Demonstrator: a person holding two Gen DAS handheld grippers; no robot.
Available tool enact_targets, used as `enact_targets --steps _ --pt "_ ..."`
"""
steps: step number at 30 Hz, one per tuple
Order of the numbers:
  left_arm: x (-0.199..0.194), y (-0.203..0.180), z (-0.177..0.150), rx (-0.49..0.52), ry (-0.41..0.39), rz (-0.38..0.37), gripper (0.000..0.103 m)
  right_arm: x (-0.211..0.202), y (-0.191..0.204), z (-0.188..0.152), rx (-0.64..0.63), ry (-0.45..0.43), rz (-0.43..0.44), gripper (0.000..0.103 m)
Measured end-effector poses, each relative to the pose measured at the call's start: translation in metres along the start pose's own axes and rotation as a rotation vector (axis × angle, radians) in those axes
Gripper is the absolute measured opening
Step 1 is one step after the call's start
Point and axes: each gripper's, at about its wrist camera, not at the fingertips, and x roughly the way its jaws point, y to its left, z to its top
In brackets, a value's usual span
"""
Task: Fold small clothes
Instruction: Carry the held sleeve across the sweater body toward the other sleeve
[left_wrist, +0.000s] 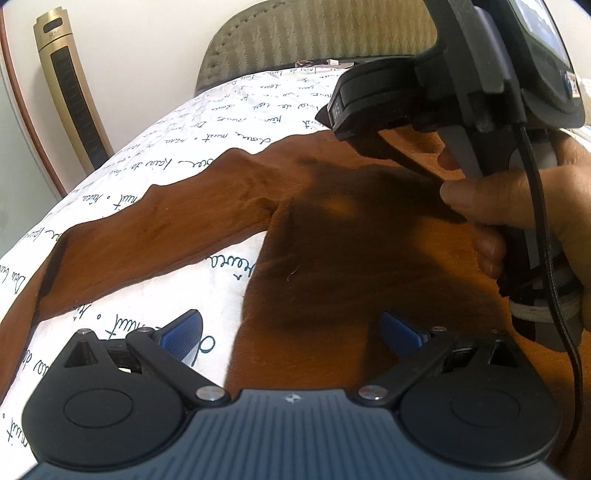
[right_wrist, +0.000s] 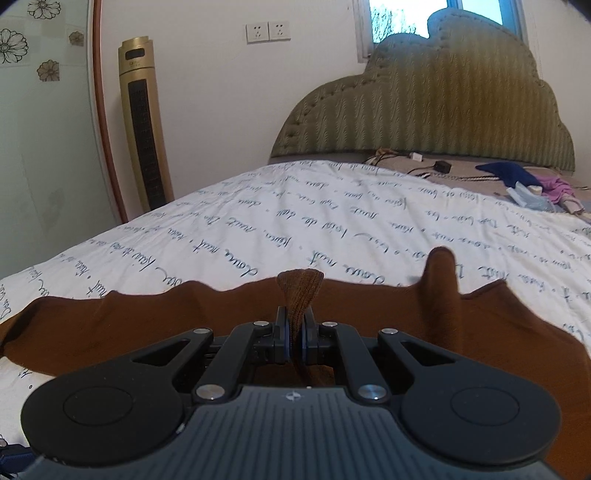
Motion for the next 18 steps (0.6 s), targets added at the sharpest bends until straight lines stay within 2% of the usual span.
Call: enact_targets --steps 12,15,17,18 --pt "-0.001 -0.001 -0.001 0.0 0.003 0.008 0.103 0.005 0.012 -0.004 0.004 0.018 0.089 0.012" --pt "-0.002 0.0 -0.001 -0.001 0.004 0.01 0.103 0.011 0.01 -0.006 0.019 0.061 0.096 0.018" --pt "-0.002 0.0 -0.001 -0.001 0.005 0.01 0.103 0.015 0.004 -0.008 0.063 0.098 0.119 0.045" --pt "-0.002 0.001 -0.001 -0.001 0.003 0.01 0.103 0.015 0.0 -0.009 0.09 0.103 0.131 0.051"
